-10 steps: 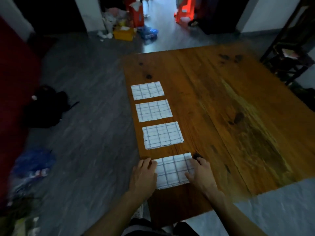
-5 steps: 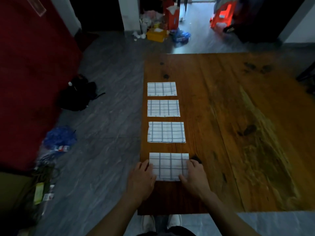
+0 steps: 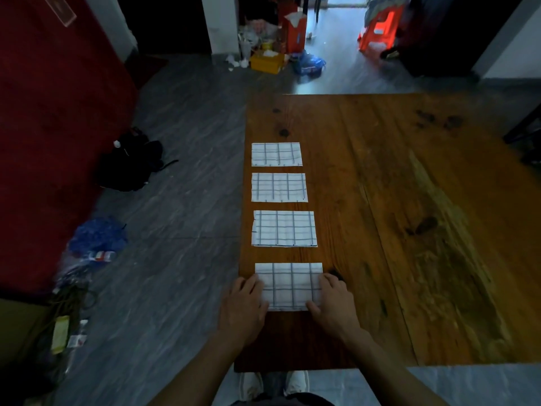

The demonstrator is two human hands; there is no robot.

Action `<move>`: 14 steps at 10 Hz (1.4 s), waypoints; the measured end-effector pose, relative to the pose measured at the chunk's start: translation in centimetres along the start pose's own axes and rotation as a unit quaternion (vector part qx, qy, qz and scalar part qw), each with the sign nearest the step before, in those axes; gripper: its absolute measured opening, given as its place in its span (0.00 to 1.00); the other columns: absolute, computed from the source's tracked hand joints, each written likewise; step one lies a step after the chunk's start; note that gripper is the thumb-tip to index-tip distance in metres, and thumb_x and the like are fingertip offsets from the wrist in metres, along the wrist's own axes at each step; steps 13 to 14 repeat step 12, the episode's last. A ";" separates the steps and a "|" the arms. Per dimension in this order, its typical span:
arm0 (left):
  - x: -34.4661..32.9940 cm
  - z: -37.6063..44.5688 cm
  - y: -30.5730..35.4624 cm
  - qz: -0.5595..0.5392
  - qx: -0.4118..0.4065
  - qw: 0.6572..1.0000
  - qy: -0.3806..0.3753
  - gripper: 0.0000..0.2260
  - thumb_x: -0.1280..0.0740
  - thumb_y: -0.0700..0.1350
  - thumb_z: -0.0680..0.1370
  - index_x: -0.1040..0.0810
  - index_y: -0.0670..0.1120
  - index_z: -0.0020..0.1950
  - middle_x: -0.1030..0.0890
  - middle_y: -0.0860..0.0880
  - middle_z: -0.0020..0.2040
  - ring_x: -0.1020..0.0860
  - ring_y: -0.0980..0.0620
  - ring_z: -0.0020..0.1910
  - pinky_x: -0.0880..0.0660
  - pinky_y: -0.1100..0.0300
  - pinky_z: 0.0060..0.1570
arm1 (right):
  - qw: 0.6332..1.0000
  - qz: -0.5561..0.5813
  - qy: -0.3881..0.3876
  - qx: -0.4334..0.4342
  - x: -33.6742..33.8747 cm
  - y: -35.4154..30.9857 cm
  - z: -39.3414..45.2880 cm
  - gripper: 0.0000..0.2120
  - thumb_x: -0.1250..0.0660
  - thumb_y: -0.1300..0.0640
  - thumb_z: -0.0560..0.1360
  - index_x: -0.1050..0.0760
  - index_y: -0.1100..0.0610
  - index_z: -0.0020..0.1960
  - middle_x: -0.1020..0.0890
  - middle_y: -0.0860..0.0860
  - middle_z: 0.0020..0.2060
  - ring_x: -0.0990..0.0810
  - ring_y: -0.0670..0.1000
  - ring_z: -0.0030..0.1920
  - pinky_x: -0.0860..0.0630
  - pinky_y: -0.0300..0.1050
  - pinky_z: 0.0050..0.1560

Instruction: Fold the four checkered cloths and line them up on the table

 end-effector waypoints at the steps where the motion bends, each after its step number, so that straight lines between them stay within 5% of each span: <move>1: 0.0 0.4 0.4 0.001 0.003 1.000 -0.003 0.21 0.45 0.57 0.82 0.34 0.52 0.73 0.36 0.54 0.75 0.37 0.51 0.70 0.34 0.49 0.68 | 1.000 -0.012 0.002 -0.006 0.2 0.4 0.2 0.32 0.33 0.43 0.76 0.38 0.54 0.75 0.35 0.52 0.74 0.37 0.52 0.72 0.37 0.50 0.72; 10: 0.7 0.8 -1.0 -0.014 0.009 0.999 -0.039 0.22 0.43 0.56 0.82 0.35 0.50 0.75 0.38 0.54 0.77 0.38 0.50 0.73 0.35 0.49 0.70 | 0.998 -0.039 -0.006 -0.042 0.4 -0.8 0.7 0.31 0.33 0.44 0.76 0.38 0.54 0.75 0.36 0.53 0.74 0.37 0.53 0.73 0.36 0.51 0.72; 14: 3.8 1.9 -0.4 -0.054 -0.016 0.998 0.005 0.22 0.43 0.55 0.82 0.35 0.49 0.75 0.37 0.51 0.77 0.40 0.51 0.74 0.38 0.52 0.71 | 0.998 -0.026 0.024 -0.047 2.8 -1.5 1.5 0.29 0.34 0.45 0.77 0.37 0.53 0.74 0.35 0.52 0.74 0.34 0.53 0.71 0.33 0.52 0.71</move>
Point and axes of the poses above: each hand's wrist, its own z-axis towards the middle knuckle, its own x-axis out of the back of the hand, y = z × x, the point moved 5 cm from there along z, towards the middle knuckle
